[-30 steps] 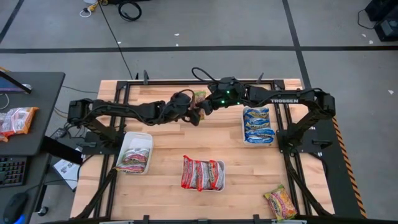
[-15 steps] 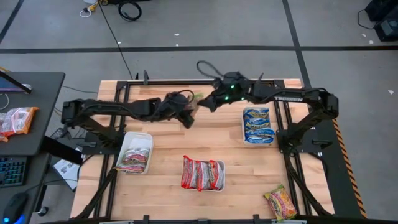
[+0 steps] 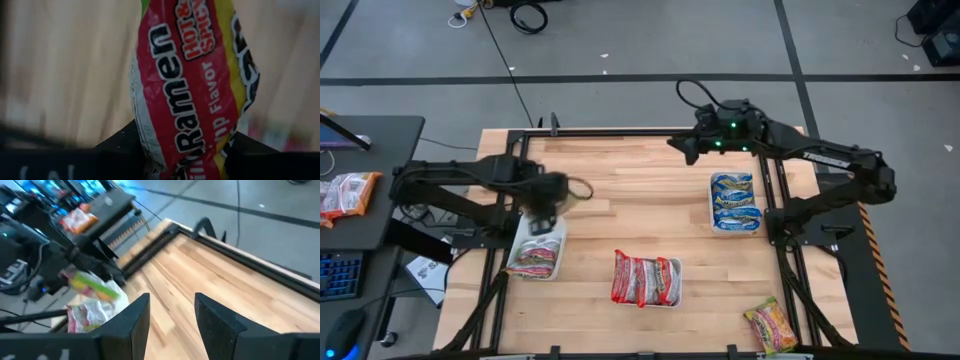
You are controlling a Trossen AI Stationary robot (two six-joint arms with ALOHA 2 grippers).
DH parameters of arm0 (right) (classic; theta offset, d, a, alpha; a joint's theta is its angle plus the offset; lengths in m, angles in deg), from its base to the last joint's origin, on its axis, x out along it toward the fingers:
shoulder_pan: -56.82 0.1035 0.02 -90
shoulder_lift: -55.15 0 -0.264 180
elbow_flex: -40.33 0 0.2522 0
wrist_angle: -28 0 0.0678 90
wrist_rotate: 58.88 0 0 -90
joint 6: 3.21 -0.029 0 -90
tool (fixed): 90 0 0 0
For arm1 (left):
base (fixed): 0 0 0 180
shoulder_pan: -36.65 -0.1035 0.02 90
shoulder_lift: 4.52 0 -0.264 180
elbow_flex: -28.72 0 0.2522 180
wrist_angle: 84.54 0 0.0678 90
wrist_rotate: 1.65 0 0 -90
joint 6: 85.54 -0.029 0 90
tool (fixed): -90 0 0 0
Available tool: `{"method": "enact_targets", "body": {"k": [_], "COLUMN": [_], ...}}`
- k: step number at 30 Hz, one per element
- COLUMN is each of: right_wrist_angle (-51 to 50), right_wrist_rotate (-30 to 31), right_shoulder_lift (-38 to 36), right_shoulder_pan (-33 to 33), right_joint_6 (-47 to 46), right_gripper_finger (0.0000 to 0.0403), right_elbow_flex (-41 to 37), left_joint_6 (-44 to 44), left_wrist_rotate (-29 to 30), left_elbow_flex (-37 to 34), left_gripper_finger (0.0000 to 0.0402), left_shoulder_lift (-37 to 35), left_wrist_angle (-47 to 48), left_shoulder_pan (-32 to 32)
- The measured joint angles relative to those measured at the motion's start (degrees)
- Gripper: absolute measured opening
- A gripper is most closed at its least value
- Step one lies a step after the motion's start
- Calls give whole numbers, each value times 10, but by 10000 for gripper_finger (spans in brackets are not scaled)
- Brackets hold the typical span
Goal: Sort Maruchan noodles
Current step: Put the top green noodle pack into the left white bin
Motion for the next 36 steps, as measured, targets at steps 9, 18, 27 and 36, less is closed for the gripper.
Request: {"method": "enact_targets", "body": {"k": [9,18,27,36], "right_wrist_angle": [-59,-60,-60,-60], "right_wrist_rotate": [29,29,29,29], "right_shoulder_lift": [-21,-18,-18,-18], "right_shoulder_pan": [8,21,19,19], "right_joint_6": [-1,-11,-11,-11], "right_gripper_finger": [160,159,159,158], "right_elbow_flex": [0,-1,-1,-1], "left_joint_6": [-104,-192,-217,-203], "left_wrist_rotate": [-35,-50,-2,23], "left_elbow_flex": [-45,-173,-247,-252], "left_gripper_finger": [156,156,157,157], "left_shoulder_lift": [-14,-13,-13,-13], "left_wrist_angle": [99,-19,-49,-75], "left_shoulder_pan": [77,116,129,88]}}
